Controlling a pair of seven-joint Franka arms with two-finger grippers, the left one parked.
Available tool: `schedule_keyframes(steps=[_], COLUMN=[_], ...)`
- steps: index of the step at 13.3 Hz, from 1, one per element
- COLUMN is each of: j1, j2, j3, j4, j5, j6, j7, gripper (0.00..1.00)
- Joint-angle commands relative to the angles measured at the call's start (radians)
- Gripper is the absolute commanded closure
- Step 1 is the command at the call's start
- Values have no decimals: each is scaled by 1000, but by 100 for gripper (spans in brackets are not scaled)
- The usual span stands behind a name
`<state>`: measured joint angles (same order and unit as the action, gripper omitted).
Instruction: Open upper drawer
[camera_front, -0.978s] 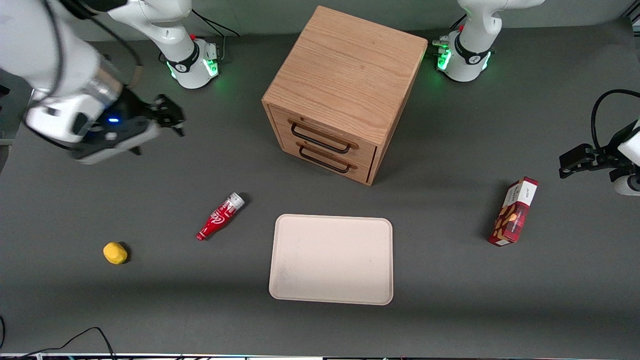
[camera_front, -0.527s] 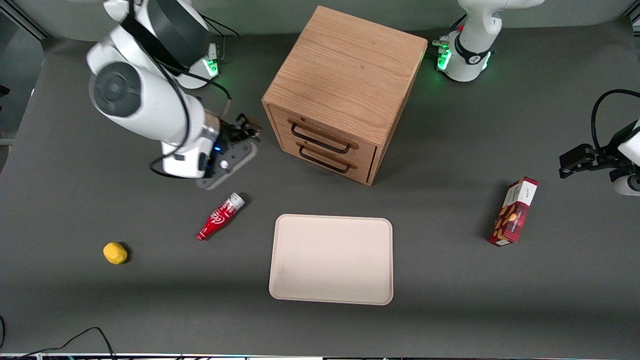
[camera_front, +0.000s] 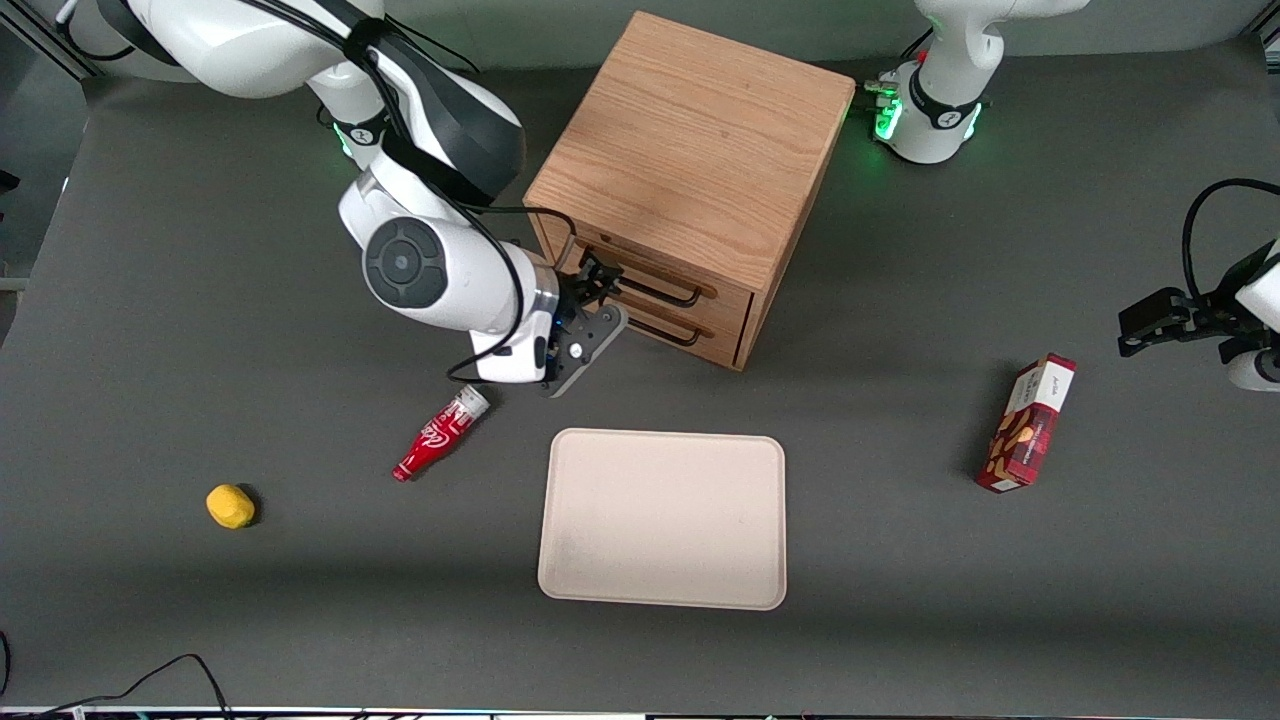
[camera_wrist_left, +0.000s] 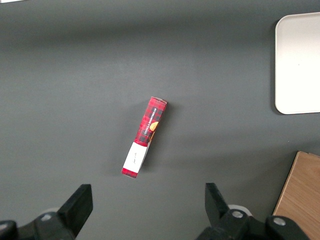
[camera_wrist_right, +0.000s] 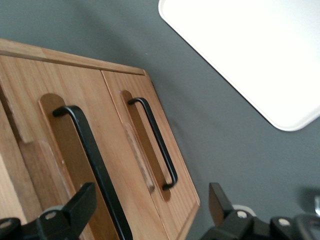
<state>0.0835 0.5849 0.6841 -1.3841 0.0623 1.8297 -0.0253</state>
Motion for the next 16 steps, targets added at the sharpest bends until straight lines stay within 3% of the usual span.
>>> schedule_keyframes(steps=[1, 4, 9, 16], j1=[1, 2, 2, -11], j2=[7, 9, 6, -36], j3=[17, 31, 29, 29], j4=[-39, -82, -124, -121], j5=[25, 65, 51, -157], j6=[59, 97, 149, 158], j7=[-7, -7, -19, -21], gripper=[0, 0, 0, 0])
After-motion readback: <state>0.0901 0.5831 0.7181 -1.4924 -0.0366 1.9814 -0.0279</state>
